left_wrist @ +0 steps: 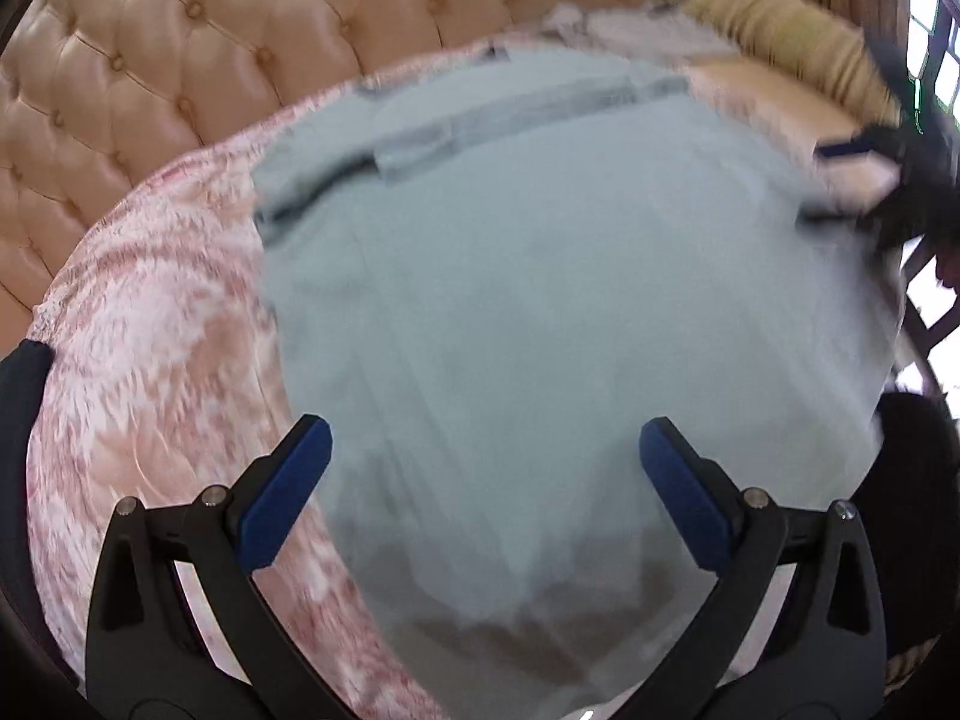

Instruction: Fold clothes

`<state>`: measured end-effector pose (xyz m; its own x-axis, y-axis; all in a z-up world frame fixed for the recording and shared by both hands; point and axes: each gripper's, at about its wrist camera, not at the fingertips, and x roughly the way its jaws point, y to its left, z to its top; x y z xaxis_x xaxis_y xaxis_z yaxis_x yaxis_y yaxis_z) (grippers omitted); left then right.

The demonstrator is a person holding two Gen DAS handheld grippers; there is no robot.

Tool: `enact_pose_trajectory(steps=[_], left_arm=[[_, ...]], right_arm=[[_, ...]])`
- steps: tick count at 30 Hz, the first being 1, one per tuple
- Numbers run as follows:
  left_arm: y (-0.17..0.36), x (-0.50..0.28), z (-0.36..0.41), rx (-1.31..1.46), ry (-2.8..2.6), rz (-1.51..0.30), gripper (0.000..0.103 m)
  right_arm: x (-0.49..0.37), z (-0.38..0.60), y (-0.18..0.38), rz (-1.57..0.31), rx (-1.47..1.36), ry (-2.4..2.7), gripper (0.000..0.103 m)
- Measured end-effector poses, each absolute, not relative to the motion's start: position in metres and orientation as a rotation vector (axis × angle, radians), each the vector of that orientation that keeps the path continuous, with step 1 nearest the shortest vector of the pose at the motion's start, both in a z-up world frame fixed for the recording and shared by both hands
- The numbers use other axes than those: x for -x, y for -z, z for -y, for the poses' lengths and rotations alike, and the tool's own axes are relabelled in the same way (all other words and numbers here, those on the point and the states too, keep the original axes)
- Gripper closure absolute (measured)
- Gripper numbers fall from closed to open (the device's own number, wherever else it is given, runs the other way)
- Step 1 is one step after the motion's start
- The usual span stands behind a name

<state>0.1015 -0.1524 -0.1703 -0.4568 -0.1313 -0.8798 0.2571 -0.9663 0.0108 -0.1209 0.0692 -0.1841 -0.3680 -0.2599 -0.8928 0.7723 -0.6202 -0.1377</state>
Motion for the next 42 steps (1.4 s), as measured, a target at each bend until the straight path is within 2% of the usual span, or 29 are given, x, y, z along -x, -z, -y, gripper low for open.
enact_pose_trajectory(steps=[2, 4, 8, 12, 13, 14, 17, 21, 27, 33, 37, 42], left_arm=[[0.172, -0.106, 0.161, -1.471, 2.509, -0.256, 0.000], [0.171, -0.105, 0.162, -1.476, 2.509, -0.258, 0.000], [0.156, -0.112, 0.145, -1.461, 2.523, -0.163, 0.000], [0.156, -0.124, 0.126, -1.489, 2.555, -0.083, 0.000], [0.160, -0.126, 0.122, -1.508, 2.550, -0.056, 0.000], [0.167, -0.130, 0.123, -1.527, 2.541, -0.061, 0.000], [0.180, -0.137, 0.132, -1.539, 2.547, -0.150, 0.000], [0.182, -0.134, 0.135, -1.543, 2.556, -0.156, 0.000], [0.182, -0.134, 0.137, -1.559, 2.547, -0.156, 0.000], [0.182, -0.131, 0.140, -1.559, 2.549, -0.165, 0.000], [0.181, -0.131, 0.142, -1.561, 2.552, -0.165, 0.000], [0.184, -0.133, 0.135, -1.560, 2.548, -0.167, 0.000]], right_arm=[[0.130, -0.098, 0.183, -0.684, -1.241, 2.115, 0.000], [0.121, -0.113, 0.177, -0.706, -1.259, 2.174, 0.000], [0.057, -0.080, 0.168, -0.830, -1.120, 2.026, 0.000], [-0.001, -0.043, 0.190, -0.936, -1.045, 1.844, 0.000], [-0.001, -0.044, 0.198, -0.944, -1.058, 1.843, 0.000], [0.008, -0.054, 0.197, -0.847, -1.085, 1.863, 0.000], [0.037, -0.091, 0.198, -0.767, -1.175, 1.955, 0.000], [0.050, -0.127, 0.189, -0.699, -1.262, 2.049, 0.000], [0.041, -0.115, 0.195, -0.847, -1.217, 2.048, 0.000], [0.051, -0.150, 0.176, -0.689, -1.251, 2.183, 0.000], [0.047, -0.139, 0.191, -0.818, -1.282, 2.126, 0.000], [0.045, -0.133, 0.173, -0.764, -1.223, 2.156, 0.000]])
